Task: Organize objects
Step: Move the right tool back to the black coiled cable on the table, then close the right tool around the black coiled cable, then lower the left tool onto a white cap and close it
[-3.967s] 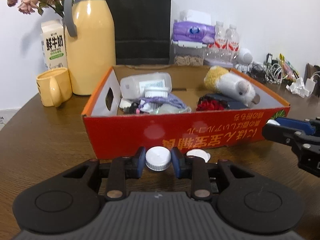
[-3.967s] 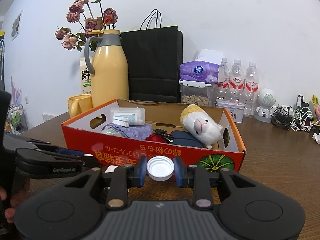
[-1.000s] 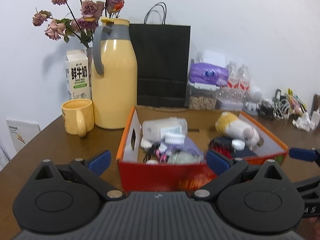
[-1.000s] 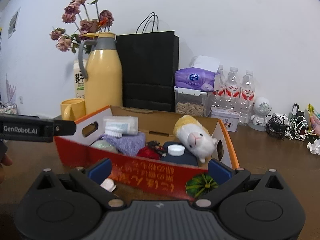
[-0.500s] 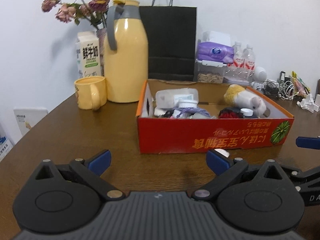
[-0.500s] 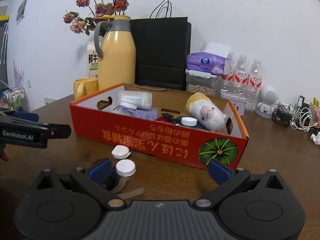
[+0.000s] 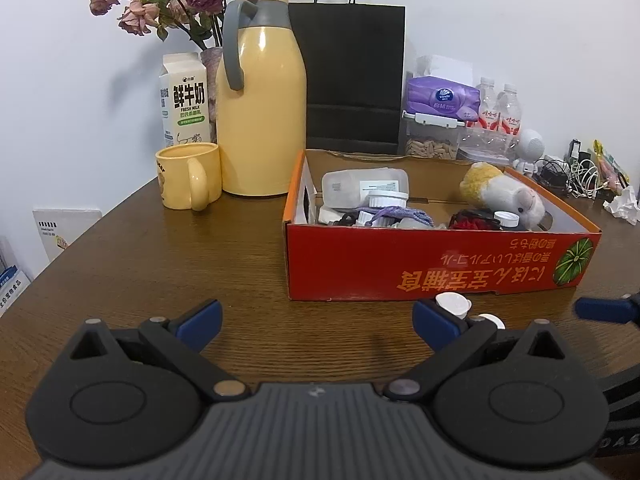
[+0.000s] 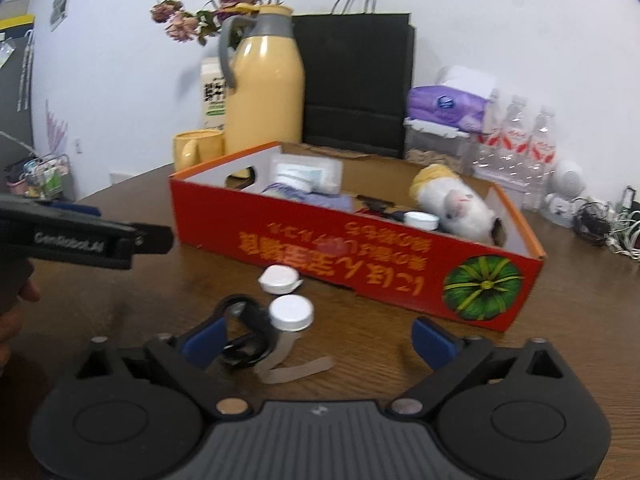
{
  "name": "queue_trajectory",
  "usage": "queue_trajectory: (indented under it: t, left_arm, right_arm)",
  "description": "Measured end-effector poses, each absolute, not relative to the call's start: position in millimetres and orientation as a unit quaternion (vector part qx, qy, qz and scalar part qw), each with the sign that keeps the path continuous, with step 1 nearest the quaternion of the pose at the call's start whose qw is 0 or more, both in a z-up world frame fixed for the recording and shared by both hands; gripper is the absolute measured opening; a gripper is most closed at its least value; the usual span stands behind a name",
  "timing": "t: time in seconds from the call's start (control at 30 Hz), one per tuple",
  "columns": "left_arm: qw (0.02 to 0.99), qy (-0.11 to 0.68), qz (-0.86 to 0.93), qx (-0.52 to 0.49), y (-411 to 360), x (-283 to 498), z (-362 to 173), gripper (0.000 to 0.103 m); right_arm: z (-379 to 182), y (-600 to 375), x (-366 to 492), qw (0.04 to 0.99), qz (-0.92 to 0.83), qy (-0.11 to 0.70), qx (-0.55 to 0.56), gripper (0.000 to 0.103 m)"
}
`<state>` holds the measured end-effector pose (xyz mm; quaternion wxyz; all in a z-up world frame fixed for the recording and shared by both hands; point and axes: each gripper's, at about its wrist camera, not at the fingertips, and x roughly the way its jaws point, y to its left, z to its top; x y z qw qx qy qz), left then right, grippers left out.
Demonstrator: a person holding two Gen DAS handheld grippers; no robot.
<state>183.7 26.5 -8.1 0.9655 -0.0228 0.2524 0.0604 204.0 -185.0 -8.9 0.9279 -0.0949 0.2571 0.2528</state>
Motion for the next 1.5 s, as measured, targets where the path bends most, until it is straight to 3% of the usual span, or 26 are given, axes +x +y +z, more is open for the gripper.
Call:
queue_trajectory:
  t: [0.07,0.4,0.5,0.93,1.5]
  left_arm:
    - [0.965,0.253,0.059,-0.024,26.9,183.5,-7.6,0.103]
    - [0.966,0.253,0.055,-0.023,25.3,180.9,-6.6,0.103]
    - [0.966,0.253,0.054,-0.022,24.6,180.2,-6.7,0.103]
    - [0.964,0.258,0.056,-0.022,24.5,181.0,-8.4,0.103]
    - [0.958,0.275,0.076,-0.038,32.2,189.1,-14.3,0.103]
  right_arm:
    - [-10.7,-179.8,203.8,0.923,0.263,0.264,-0.095,0.088]
    - [-14.1,-154.3,203.3,0.908,0.294,0.282,-0.099,0.049]
    - [-14.9,-149.9,205.4,0.905,0.296,0.287,-0.101,0.044]
    - [-16.2,-145.5,206.0,0.905,0.292,0.288,-0.115,0.038]
    - [2.4,-173.7,202.3,0.933,0.274,0.226,-0.063,0.036]
